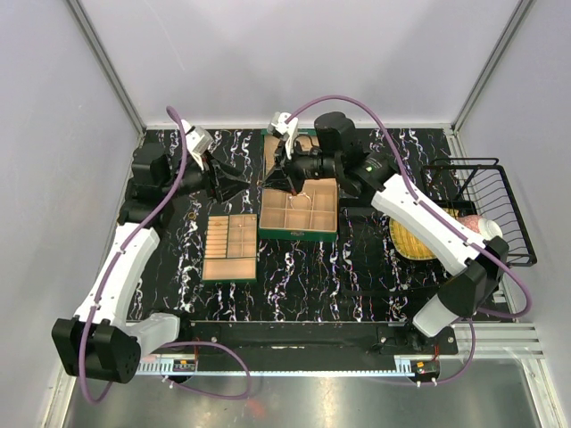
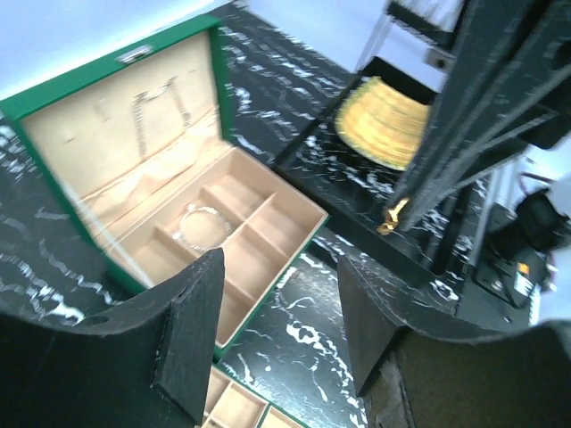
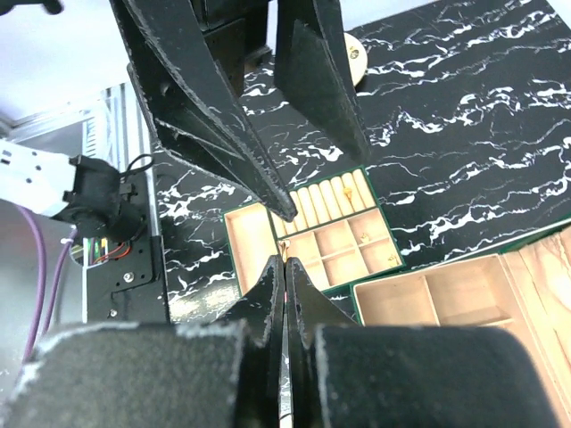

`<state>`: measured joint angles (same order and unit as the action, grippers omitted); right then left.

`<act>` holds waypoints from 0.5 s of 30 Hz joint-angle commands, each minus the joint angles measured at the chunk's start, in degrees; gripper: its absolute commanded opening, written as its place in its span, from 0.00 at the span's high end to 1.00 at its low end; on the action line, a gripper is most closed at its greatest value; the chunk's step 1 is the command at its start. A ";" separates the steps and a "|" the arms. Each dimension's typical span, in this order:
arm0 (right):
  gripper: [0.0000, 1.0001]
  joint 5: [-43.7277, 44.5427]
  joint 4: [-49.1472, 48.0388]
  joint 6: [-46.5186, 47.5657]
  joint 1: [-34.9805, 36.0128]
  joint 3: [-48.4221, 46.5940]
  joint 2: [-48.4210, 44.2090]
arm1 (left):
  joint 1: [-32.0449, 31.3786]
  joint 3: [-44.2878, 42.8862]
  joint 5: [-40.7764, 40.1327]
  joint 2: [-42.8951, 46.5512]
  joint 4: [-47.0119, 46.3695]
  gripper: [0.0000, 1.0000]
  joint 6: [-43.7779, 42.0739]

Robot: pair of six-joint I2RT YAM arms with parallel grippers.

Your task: Organize the mixed jewelry

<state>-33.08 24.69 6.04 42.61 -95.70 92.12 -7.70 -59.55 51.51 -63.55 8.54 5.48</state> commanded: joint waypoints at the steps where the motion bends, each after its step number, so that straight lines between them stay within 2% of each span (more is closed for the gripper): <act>1: 1.00 -5.76 1.68 2.83 0.37 0.95 -2.47 | 0.50 -0.57 16.51 2.29 -7.48 0.43 -0.73; 8: 1.00 -9.37 3.00 3.71 0.46 1.31 -1.94 | 0.67 -1.10 26.53 0.89 -8.36 0.43 1.20; 15: 1.00 -10.42 2.91 3.62 0.46 1.31 -1.68 | 0.76 -1.53 24.52 0.18 -7.05 0.44 -0.37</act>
<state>-41.28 28.18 8.82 42.61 -94.04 90.76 -7.42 -59.53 73.67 -63.13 3.60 6.70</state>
